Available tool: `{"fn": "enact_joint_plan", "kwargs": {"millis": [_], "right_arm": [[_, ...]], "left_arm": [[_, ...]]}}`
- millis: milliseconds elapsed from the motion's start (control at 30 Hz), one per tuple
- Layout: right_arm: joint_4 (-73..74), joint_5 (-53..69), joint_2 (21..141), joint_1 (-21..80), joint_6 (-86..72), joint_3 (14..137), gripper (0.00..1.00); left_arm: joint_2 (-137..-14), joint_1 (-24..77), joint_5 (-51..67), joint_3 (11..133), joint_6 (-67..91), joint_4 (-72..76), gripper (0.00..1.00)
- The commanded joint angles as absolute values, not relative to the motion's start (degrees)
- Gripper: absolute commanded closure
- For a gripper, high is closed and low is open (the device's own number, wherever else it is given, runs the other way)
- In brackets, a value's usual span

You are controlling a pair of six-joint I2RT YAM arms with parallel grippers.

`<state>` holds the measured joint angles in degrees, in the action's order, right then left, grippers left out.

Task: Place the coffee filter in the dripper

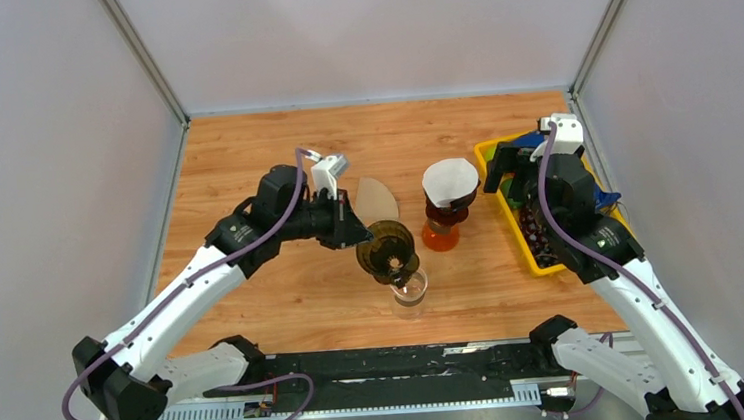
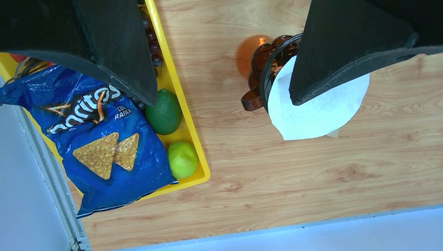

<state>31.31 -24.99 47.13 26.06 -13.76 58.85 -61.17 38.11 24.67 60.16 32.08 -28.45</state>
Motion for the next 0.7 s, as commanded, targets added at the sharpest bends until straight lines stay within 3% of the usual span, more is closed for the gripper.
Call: {"fn": "enact_joint_plan", "kwargs": {"millis": [0, 667], "right_arm": [[28.7, -25.2, 46.1, 25.8, -13.0, 58.1, 0.0], [28.4, -25.4, 46.0, 25.8, -12.7, 57.5, 0.0]], "left_arm": [[-64.1, 41.4, 24.3, 64.4, 29.0, -30.3, 1.0], [-74.1, 48.8, 18.1, 68.8, 24.9, -32.3, 1.0]]}}
